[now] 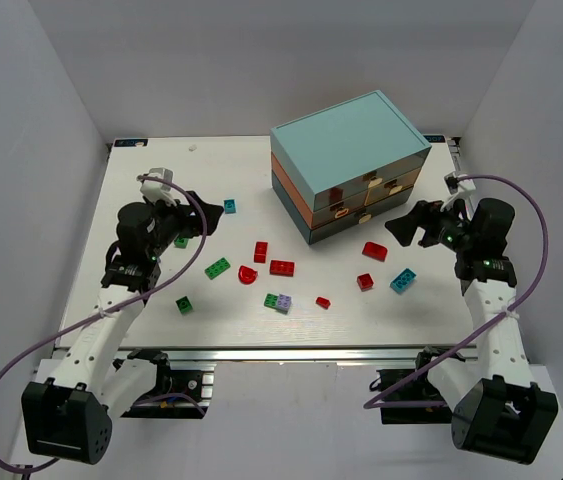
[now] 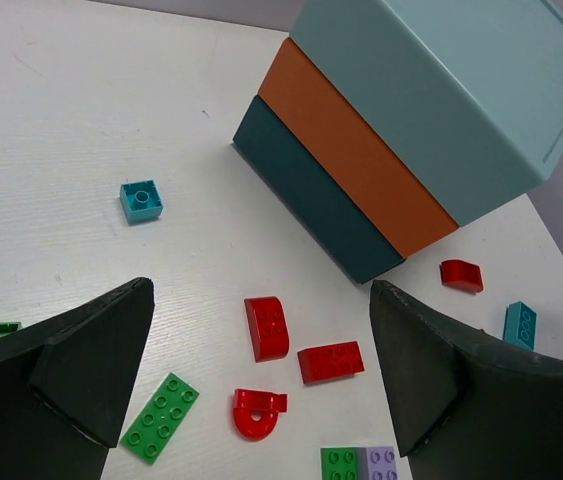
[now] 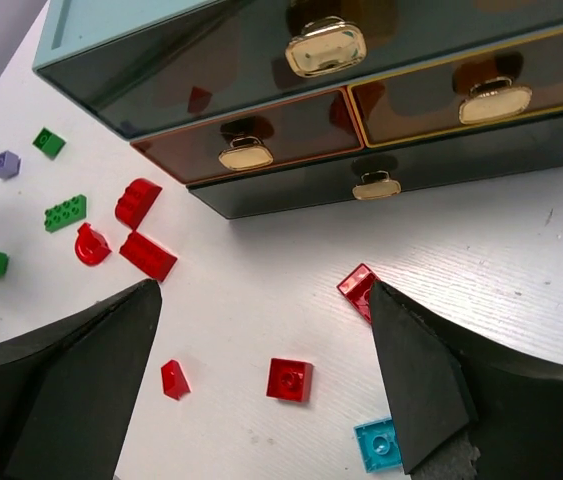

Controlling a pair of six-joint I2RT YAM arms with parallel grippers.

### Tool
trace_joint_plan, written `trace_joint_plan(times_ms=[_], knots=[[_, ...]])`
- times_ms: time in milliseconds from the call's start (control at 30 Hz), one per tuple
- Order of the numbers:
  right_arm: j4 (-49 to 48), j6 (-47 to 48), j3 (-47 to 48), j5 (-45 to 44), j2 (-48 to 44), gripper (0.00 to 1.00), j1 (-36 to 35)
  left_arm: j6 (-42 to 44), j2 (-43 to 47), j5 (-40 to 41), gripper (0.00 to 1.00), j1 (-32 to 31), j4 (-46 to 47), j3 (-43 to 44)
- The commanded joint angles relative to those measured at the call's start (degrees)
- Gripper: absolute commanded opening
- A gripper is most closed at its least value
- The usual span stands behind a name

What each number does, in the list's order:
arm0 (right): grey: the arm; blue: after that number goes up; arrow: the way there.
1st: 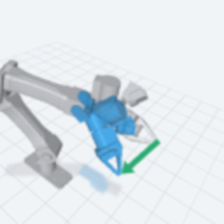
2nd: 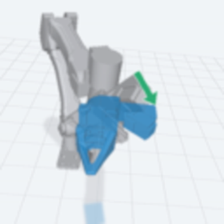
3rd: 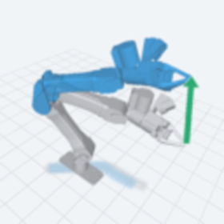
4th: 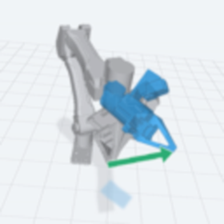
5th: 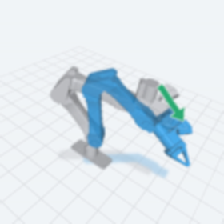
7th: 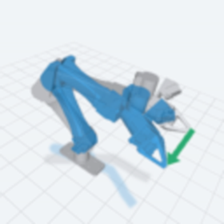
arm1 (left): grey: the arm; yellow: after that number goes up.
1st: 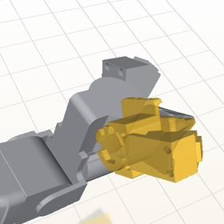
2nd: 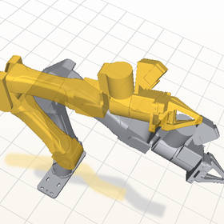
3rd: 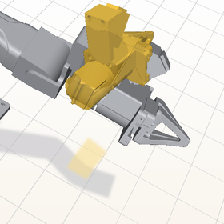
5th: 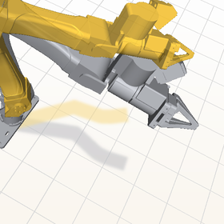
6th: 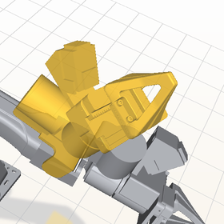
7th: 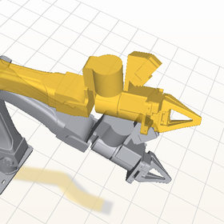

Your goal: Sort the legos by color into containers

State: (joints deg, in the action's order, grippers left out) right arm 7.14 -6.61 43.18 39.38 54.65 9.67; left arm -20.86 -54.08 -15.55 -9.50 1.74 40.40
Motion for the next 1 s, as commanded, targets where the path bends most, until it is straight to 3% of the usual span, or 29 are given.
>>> trace_joint_plan(times_ms=[0, 200, 433, 467, 500, 533, 567, 600, 633, 667, 700, 733, 767, 800, 867, 967], knots=[[-0.9, 3.8, 0.8, 3.4, -1.9, 0.89, 0.1, 0.9, -0.8, -2.2, 0.98, 0.1, -0.2, 2.3], [3.2, 21.3, -0.7, 12.8, -2.6, 0.89, -0.1, 1.3, -2.8, -2.5, 0.98, 0.1, -1.4, 3.2], [8.7, 29.9, 1.0, 10.7, 0.4, 0.89, -0.4, 1.4, -3.7, -1.2, 0.98, 0.1, -3.0, 3.5], [8.8, 29.8, 1.1, 10.5, 0.7, 0.89, -0.4, 1.4, -3.8, -1.1, 0.96, 0.1, -3.6, 3.9], [7.6, 29.0, 0.9, 9.7, 0.8, 0.89, -0.4, 1.6, -4.0, -1.1, 0.81, 0.1, -3.8, 4.2], [6.5, 28.2, 0.5, 8.2, 0.8, 0.81, -0.4, 1.7, -4.2, -1.3, 0.66, 0.1, -3.8, 4.3], [5.5, 27.0, 0.2, 7.0, 1.0, 0.64, -0.6, 1.6, -4.4, -1.5, 0.45, 0.1, -3.7, 4.4], [4.6, 23.5, -0.1, 5.2, 1.0, 0.01, -0.7, 1.4, -4.5, -1.5, 0.26, 0.1, -3.8, 4.4], [2.6, 22.3, 0.0, 2.5, 1.2, 0.00, -0.7, 1.4, -4.7, -1.2, 0.07, 0.1, -3.8, 4.5], [2.0, 22.0, 0.1, 1.3, 1.5, 0.00, -1.2, 1.4, -5.0, -1.1, 0.06, 0.1, -4.3, 4.8], [0.8, 20.3, 0.4, -0.2, 1.8, 0.09, -1.7, 1.6, -5.2, -0.9, 0.10, 0.1, -4.8, 5.2], [-1.9, 19.5, 0.7, -1.6, 3.1, 0.31, -2.0, 1.7, -5.4, -0.2, 0.22, 0.1, -5.2, 5.4], [-2.6, 18.9, 1.3, -2.5, 4.1, 0.45, -2.3, 1.8, -5.6, 0.3, 0.57, 0.1, -5.9, 5.6], [-3.4, 17.2, 3.7, -2.5, 5.5, 0.63, -3.2, 1.9, -5.6, 0.5, 0.68, 0.1, -6.0, 5.7], [-3.6, 14.5, 7.3, -2.9, 11.5, 0.69, -3.6, 2.0, -5.6, 1.2, 0.81, 0.1, -6.4, 5.7], [-1.3, 8.8, 14.6, -2.2, 19.6, 0.77, -4.7, 2.2, -5.4, 1.9, 0.84, 0.1, -6.6, 5.7]])
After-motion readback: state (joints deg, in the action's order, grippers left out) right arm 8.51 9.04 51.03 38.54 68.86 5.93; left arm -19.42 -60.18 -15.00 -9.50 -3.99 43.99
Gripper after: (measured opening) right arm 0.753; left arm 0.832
